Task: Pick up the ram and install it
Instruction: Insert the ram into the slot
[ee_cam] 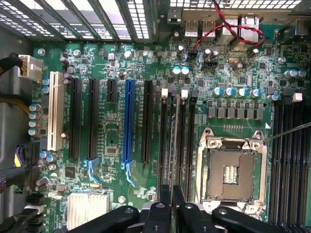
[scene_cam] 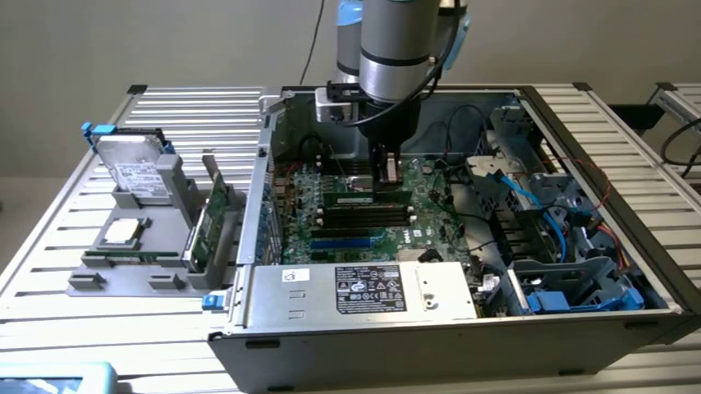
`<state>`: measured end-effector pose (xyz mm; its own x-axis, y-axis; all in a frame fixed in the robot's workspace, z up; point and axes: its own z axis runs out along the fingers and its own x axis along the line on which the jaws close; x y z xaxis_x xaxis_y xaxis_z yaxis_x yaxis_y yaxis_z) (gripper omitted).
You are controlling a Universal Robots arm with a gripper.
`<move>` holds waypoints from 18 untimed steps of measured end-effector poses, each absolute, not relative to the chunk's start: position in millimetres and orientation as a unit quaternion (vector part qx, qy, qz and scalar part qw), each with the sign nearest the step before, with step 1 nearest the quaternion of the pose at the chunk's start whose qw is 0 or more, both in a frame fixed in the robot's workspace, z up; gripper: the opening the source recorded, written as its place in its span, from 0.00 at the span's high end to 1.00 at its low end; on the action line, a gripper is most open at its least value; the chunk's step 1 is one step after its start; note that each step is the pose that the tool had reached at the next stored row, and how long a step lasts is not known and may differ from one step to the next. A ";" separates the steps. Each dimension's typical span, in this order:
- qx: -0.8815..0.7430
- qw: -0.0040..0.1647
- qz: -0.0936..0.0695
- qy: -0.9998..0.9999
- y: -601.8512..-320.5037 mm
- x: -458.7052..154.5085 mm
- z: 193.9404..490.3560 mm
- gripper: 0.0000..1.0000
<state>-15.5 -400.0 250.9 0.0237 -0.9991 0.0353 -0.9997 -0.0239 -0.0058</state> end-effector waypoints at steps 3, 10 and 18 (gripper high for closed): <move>0.716 0.012 0.014 -0.698 -400.1 -15.5 250.5 0.86; 0.716 0.012 0.014 -0.698 -400.0 -15.5 250.1 0.86; 0.716 0.012 0.014 -0.698 -402.0 -15.5 248.7 0.86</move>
